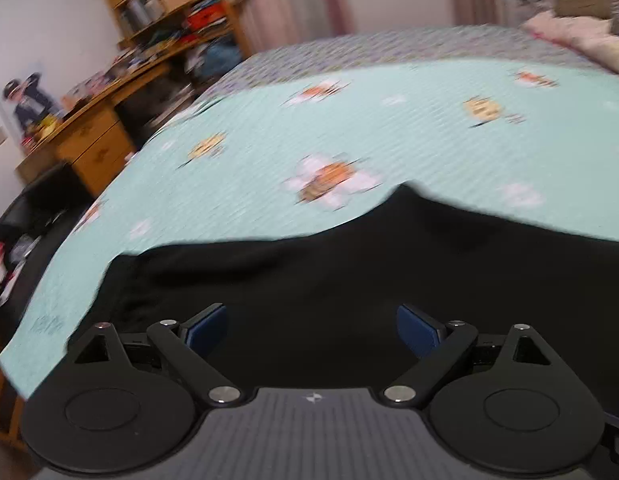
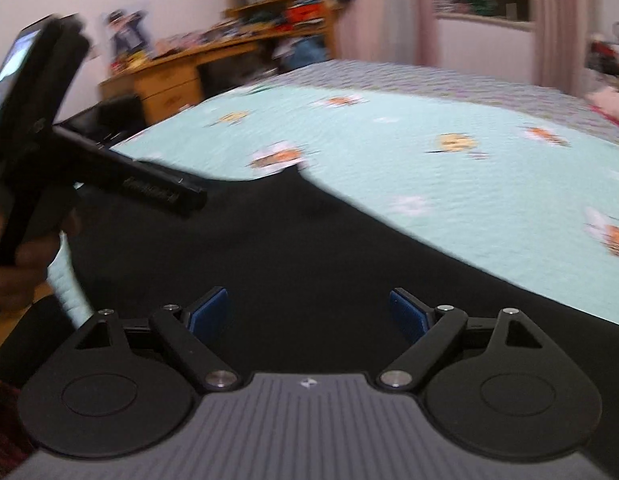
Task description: Fold clothes
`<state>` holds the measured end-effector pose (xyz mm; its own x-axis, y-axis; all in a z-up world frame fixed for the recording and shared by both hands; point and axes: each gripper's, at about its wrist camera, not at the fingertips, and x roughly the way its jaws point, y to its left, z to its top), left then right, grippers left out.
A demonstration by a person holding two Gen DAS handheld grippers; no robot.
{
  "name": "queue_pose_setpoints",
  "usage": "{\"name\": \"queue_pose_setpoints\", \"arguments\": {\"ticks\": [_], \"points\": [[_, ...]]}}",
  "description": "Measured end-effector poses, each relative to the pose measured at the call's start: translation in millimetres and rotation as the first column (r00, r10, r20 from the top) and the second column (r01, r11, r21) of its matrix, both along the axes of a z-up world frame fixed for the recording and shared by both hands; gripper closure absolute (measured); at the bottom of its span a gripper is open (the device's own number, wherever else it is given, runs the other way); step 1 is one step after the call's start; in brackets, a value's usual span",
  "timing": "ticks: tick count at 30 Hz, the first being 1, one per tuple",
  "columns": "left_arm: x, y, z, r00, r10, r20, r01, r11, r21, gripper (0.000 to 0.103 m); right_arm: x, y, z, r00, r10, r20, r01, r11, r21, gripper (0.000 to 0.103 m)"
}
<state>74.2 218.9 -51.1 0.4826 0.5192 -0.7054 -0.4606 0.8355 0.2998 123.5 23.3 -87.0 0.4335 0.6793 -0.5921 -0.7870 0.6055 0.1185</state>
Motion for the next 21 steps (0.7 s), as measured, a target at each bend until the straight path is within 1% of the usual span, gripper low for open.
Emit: {"name": "queue_pose_setpoints", "arguments": {"ticks": [2,4,5,6,7,8,9,10,11,12,15,16,18,19,21], "points": [[-8.2,18.3,-5.1,0.999,0.036,-0.030,-0.036,0.999,0.008,0.013,-4.2,21.7,-1.7,0.998,0.057,-0.003,-0.057,0.998,-0.012,0.017],[-16.3,35.3,-11.4,0.996,0.062,-0.059,-0.061,0.998,0.012,0.016,-6.6,38.8,-1.7,0.995,0.099,-0.019,-0.100,0.995,-0.015,0.020],[-20.6,42.5,-15.8,0.995,0.069,-0.072,-0.069,0.998,0.004,0.018,-6.3,45.0,-4.6,0.992,0.121,-0.043,-0.122,0.992,-0.011,0.029],[-24.9,50.2,-23.3,0.993,0.074,-0.094,-0.076,0.997,-0.008,0.020,-5.9,51.0,-7.8,0.987,0.143,-0.068,-0.144,0.990,-0.006,0.044],[-27.9,57.6,-32.3,0.989,0.079,-0.121,-0.082,0.996,-0.021,0.022,-3.9,56.4,-14.1,0.981,0.165,-0.105,-0.168,0.986,-0.015,0.055],[-33.2,63.7,-40.5,0.985,0.089,-0.146,-0.095,0.995,-0.033,0.028,-1.3,60.8,-23.3,0.974,0.174,-0.145,-0.181,0.983,-0.034,0.076],[-36.9,69.8,-48.2,0.985,0.089,-0.150,-0.098,0.994,-0.049,0.025,1.1,63.8,-34.6,0.968,0.169,-0.187,-0.183,0.981,-0.064,0.084],[-40.8,75.2,-54.1,0.984,0.090,-0.151,-0.100,0.993,-0.061,0.022,1.4,62.5,-40.4,0.967,0.164,-0.196,-0.181,0.981,-0.072,0.084],[-45.0,78.4,-53.2,0.986,0.089,-0.138,-0.098,0.993,-0.061,0.015,1.4,60.6,-45.4,0.966,0.159,-0.201,-0.178,0.981,-0.076,0.086],[-48.7,81.8,-52.3,0.988,0.089,-0.126,-0.097,0.993,-0.063,0.012,1.4,58.7,-50.3,0.966,0.155,-0.206,-0.175,0.981,-0.081,0.087],[-53.5,92.8,-49.8,0.991,0.078,-0.108,-0.089,0.991,-0.104,0.011,5.4,42.5,-40.7,0.969,0.104,-0.226,-0.123,0.990,-0.073,0.086],[-56.2,93.5,-49.6,0.992,0.074,-0.103,-0.085,0.991,-0.107,0.011,7.2,33.3,-38.7,0.971,0.081,-0.223,-0.100,0.992,-0.074,0.086],[-59.0,90.4,-49.9,0.993,0.064,-0.098,-0.073,0.993,-0.091,0.010,16.4,6.5,-37.2,0.973,0.011,-0.230,-0.025,0.998,-0.059,0.082],[-58.1,88.9,-51.5,0.993,0.062,-0.096,-0.070,0.994,-0.085,0.010,22.8,-11.4,-39.4,0.968,-0.038,-0.249,0.027,0.999,-0.044,0.081],[-56.2,86.7,-54.6,0.994,0.057,-0.092,-0.064,0.995,-0.075,0.009,36.6,-48.3,-47.4,0.947,-0.132,-0.294,0.130,0.991,-0.024,0.081]]}}
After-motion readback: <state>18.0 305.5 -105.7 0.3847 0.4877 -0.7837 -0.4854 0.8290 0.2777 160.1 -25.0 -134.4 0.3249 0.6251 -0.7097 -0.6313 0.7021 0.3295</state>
